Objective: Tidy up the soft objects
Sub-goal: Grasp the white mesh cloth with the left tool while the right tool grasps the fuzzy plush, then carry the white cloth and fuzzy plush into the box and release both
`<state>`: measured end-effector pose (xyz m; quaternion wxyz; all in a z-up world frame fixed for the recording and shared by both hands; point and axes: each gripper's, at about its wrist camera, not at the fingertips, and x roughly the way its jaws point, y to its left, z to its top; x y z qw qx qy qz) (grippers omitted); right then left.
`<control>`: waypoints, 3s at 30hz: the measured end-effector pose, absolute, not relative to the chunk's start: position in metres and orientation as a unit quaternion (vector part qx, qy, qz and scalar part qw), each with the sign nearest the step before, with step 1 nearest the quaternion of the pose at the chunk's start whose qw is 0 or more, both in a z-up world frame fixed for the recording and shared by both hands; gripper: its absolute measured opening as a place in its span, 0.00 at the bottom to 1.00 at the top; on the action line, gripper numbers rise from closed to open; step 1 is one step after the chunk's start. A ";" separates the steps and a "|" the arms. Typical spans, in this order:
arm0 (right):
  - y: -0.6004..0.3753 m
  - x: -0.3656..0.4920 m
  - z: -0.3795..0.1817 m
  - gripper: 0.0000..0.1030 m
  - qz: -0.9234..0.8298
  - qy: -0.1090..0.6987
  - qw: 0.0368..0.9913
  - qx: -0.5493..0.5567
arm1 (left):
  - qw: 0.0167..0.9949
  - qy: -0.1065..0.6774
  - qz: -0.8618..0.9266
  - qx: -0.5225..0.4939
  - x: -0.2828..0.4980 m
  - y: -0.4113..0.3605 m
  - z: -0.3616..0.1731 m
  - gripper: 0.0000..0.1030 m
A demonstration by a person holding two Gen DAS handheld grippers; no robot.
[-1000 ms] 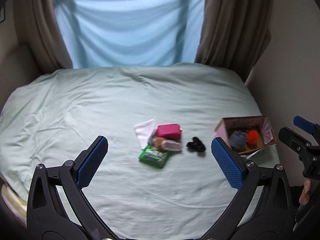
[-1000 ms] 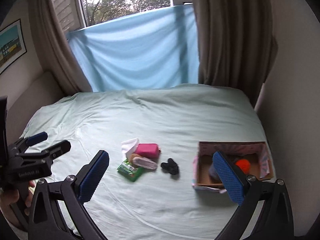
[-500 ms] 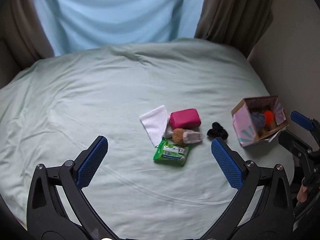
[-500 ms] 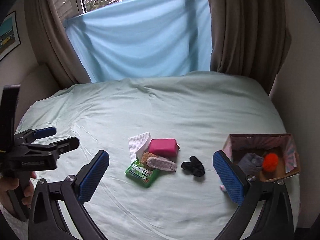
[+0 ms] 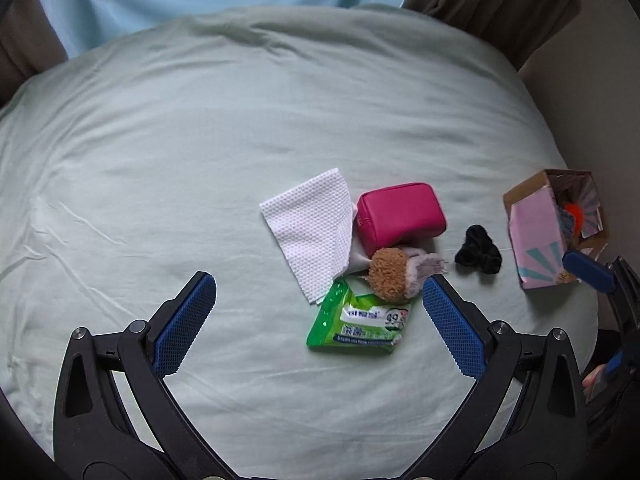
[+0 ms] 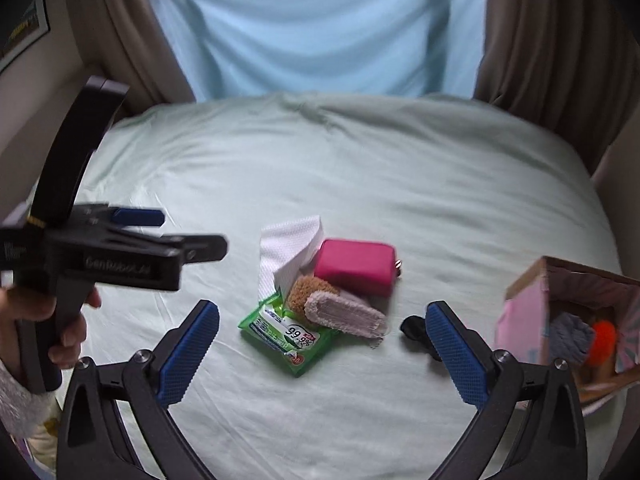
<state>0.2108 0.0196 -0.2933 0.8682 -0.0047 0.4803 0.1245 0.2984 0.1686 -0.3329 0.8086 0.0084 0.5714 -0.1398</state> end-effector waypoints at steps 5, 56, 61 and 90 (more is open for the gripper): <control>0.028 0.233 -0.336 0.98 0.141 0.502 0.853 -0.017 | 0.795 0.591 -0.134 0.008 0.323 0.160 -0.379 1.00; 0.049 0.249 -0.356 0.31 0.159 0.496 0.852 -0.051 | 0.812 0.571 -0.115 0.031 0.350 0.170 -0.376 0.11; 0.045 0.224 -0.320 0.31 0.145 0.481 0.864 -0.039 | 0.825 0.553 -0.111 0.022 0.327 0.177 -0.338 0.11; -0.146 0.130 -0.098 0.31 0.038 0.389 0.918 0.071 | 0.890 0.435 -0.134 -0.014 0.191 0.047 -0.108 0.11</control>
